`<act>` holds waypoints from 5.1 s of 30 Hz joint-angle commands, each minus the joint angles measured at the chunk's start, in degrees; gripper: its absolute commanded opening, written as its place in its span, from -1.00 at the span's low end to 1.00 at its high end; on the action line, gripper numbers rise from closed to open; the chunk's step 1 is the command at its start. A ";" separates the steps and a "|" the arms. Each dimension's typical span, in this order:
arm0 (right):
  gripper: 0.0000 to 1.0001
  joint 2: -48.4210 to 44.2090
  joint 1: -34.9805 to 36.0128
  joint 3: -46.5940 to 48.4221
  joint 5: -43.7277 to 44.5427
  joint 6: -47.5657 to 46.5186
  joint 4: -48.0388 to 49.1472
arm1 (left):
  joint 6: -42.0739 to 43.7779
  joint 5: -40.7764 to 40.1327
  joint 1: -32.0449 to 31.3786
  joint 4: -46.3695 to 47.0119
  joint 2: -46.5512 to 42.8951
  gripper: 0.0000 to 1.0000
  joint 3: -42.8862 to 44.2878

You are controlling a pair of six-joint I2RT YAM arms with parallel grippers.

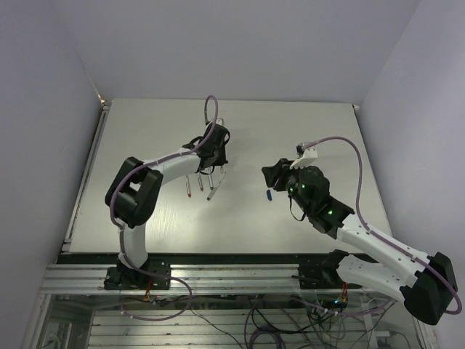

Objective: Insert the pens into the pen caps

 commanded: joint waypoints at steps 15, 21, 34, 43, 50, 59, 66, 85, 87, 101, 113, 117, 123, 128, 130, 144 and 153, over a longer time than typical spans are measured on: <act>-0.20 -1.75 -0.02 -3.26 -0.51 4.68 -1.23 | 3.60 -5.10 1.41 -9.95 8.37 -0.86 8.48; -0.20 -2.42 0.02 -3.89 -0.19 5.11 -1.90 | 3.10 -3.87 1.44 -9.48 9.78 -0.80 8.40; -0.21 -0.46 0.09 -3.98 -1.24 5.19 -0.78 | 2.40 -1.16 1.42 -8.95 9.60 -0.38 8.54; -0.21 -0.46 0.08 -5.45 -2.17 6.28 0.30 | 2.98 -1.52 1.39 -10.29 6.07 -0.31 10.04; -0.22 -0.29 0.09 -6.13 -2.49 6.60 1.07 | 4.60 -3.06 1.18 -11.24 1.51 -0.31 5.96; -0.23 0.61 0.05 -6.21 -3.00 6.91 2.14 | 8.61 -7.07 -3.49 -10.75 -3.29 -0.33 -3.56; -0.24 0.86 0.08 -5.97 -3.34 6.91 2.53 | 8.83 -7.29 -6.09 -9.84 -4.84 -0.33 -7.45; -0.25 0.58 0.05 -6.22 -2.80 6.95 2.27 | 8.57 -7.99 -8.03 -10.55 -1.33 -0.34 -7.08; -0.25 0.57 0.07 -6.22 -2.80 6.91 2.35 | 8.57 -7.95 -8.08 -10.67 -1.09 -0.34 -6.99; -0.26 0.03 0.08 -5.87 -2.64 6.91 1.45 | 7.03 -4.59 -8.27 -11.31 1.81 -0.58 -7.52; -0.26 -0.54 0.07 -5.21 -2.18 6.47 0.34 | 5.78 -0.46 -9.22 -12.82 6.07 -0.64 -8.01; -0.26 -0.39 0.05 -5.16 -1.99 6.23 0.33 | 5.60 -1.12 -9.70 -13.37 7.77 -0.55 -7.36; -0.26 -0.62 0.08 -5.51 -1.70 6.21 0.33 | 5.12 -0.77 -9.67 -13.58 8.95 -0.41 -7.12; -0.26 -0.57 0.07 -5.63 -1.65 6.27 0.50 | 5.25 -0.78 -9.63 -14.03 9.46 -0.37 -6.78; -0.27 -0.44 0.11 -5.69 -1.70 6.30 0.57 | 5.25 -0.71 -9.66 -14.34 9.82 -0.36 -6.51; -0.27 -1.72 0.13 -6.06 -1.01 6.82 -0.10 | 7.15 1.66 -9.91 -15.53 11.15 -0.86 -6.02; -0.31 0.44 0.02 -2.86 5.85 8.83 -8.99 | 8.13 4.81 -10.58 -12.18 8.13 -0.86 -9.57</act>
